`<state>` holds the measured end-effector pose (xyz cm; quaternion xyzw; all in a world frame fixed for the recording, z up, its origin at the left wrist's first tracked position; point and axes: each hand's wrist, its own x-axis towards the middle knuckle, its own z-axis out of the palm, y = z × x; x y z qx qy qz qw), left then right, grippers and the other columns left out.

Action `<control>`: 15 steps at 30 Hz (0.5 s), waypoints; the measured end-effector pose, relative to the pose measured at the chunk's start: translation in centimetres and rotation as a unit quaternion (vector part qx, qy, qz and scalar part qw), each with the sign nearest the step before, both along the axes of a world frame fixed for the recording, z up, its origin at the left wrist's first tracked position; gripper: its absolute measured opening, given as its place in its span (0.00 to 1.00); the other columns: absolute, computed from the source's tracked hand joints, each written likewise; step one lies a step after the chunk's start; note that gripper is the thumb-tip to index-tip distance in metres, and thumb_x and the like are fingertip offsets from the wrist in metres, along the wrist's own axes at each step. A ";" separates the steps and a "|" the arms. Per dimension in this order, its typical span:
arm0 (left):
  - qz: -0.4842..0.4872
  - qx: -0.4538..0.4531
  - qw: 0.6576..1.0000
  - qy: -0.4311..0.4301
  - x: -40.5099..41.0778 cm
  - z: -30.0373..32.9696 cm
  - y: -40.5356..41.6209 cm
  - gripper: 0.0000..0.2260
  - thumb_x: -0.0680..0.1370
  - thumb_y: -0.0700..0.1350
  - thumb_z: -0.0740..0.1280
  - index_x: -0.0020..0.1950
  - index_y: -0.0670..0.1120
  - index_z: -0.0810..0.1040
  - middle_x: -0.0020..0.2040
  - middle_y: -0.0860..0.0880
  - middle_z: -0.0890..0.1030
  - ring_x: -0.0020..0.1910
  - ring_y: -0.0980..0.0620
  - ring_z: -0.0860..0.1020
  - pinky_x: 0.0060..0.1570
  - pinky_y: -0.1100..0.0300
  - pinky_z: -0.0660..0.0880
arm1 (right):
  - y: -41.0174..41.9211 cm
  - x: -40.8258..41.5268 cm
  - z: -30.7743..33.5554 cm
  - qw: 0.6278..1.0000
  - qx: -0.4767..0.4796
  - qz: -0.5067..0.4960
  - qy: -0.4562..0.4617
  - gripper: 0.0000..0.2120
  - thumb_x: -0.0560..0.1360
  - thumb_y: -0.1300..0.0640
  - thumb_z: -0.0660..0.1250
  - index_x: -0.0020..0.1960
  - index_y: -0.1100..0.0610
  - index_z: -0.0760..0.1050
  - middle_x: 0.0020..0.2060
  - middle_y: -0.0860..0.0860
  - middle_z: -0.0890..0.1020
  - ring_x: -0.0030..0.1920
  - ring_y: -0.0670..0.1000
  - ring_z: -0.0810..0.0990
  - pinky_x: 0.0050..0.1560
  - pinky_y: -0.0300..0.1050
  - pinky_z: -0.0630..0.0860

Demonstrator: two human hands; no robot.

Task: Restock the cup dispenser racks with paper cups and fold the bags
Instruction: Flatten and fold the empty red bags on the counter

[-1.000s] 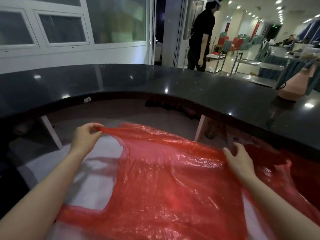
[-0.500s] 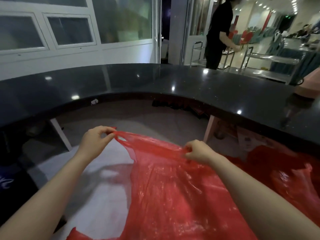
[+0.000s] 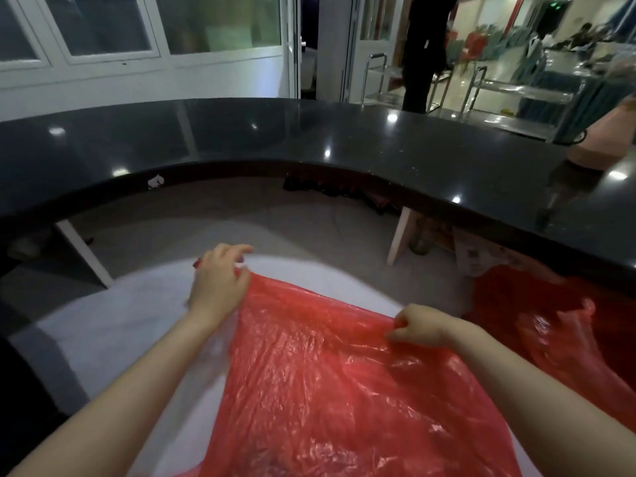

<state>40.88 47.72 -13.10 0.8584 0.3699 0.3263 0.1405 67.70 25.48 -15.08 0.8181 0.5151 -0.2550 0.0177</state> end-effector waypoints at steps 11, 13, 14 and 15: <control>-0.144 0.007 0.916 0.376 5.3 -4.7 0.8 0.20 0.75 0.66 0.59 0.37 0.50 0.70 0.41 0.48 0.82 0.45 0.45 0.80 0.45 0.56 0.67 | -4.0 4.3 -0.9 0.991 0.035 -0.066 -0.114 0.26 0.69 0.28 0.60 0.39 0.52 0.74 0.43 0.52 0.82 0.47 0.55 0.80 0.42 0.47 0.74; -0.110 0.039 0.909 0.401 4.7 -5.3 2.5 0.19 0.76 0.65 0.58 0.40 0.50 0.73 0.42 0.47 0.83 0.46 0.44 0.80 0.46 0.55 0.69 | -5.2 5.6 -1.1 0.986 0.028 -0.082 -0.140 0.24 0.71 0.30 0.60 0.37 0.51 0.73 0.44 0.53 0.83 0.48 0.56 0.81 0.40 0.45 0.72; -0.086 0.051 0.904 0.415 4.7 -5.6 3.2 0.19 0.77 0.64 0.57 0.43 0.51 0.74 0.43 0.47 0.83 0.47 0.45 0.80 0.50 0.54 0.70 | -5.6 6.0 -1.1 0.985 0.027 -0.092 -0.141 0.22 0.72 0.31 0.60 0.36 0.50 0.73 0.43 0.53 0.83 0.48 0.55 0.81 0.39 0.45 0.72; -0.065 0.059 0.902 0.424 4.7 -5.7 3.7 0.17 0.78 0.63 0.57 0.46 0.50 0.75 0.45 0.48 0.83 0.48 0.45 0.80 0.55 0.54 0.69 | -5.9 6.3 -1.1 0.985 0.030 -0.106 -0.137 0.21 0.73 0.33 0.60 0.37 0.50 0.75 0.43 0.52 0.84 0.48 0.55 0.81 0.40 0.45 0.73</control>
